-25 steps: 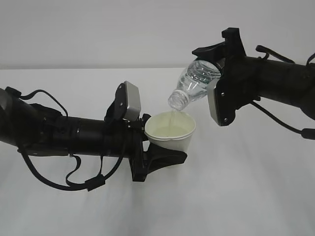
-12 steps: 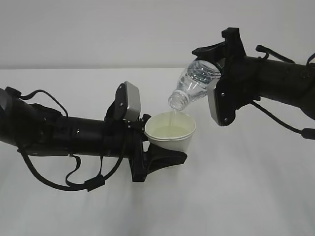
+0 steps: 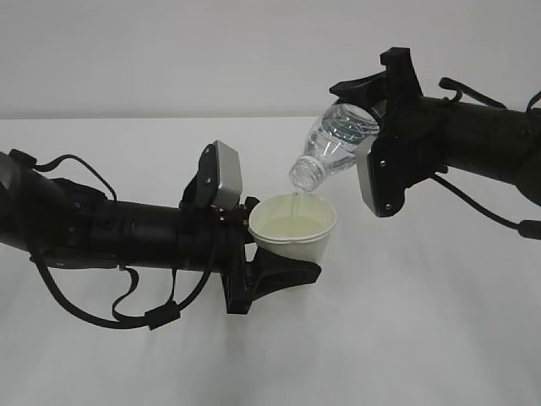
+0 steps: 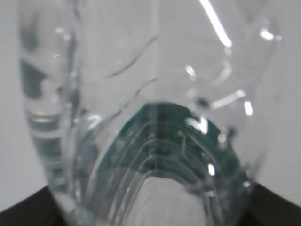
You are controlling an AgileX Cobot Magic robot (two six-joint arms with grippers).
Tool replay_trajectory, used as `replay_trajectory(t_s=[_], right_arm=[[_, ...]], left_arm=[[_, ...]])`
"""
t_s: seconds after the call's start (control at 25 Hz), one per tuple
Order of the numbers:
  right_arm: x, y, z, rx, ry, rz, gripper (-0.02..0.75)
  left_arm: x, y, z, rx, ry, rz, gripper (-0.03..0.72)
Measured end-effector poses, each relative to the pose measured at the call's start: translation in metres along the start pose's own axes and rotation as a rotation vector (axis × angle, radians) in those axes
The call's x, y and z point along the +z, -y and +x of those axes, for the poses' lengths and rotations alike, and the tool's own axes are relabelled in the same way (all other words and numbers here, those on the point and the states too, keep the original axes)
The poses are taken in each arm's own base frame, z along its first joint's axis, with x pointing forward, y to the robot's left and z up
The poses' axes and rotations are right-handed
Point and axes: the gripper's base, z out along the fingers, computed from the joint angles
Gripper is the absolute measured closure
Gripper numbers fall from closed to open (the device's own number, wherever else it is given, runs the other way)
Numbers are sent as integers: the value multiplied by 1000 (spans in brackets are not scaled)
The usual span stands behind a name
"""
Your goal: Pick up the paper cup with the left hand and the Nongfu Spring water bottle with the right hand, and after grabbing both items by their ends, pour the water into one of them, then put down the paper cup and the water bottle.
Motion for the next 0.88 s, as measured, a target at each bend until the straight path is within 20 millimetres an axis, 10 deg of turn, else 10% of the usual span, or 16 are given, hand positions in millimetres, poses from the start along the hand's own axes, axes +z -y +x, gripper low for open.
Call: replay_trajectory(t_s=[0.88], right_arm=[[0, 0, 0, -7, 1, 2, 272]], left_arm=[[0, 0, 0, 0, 0, 0, 229]])
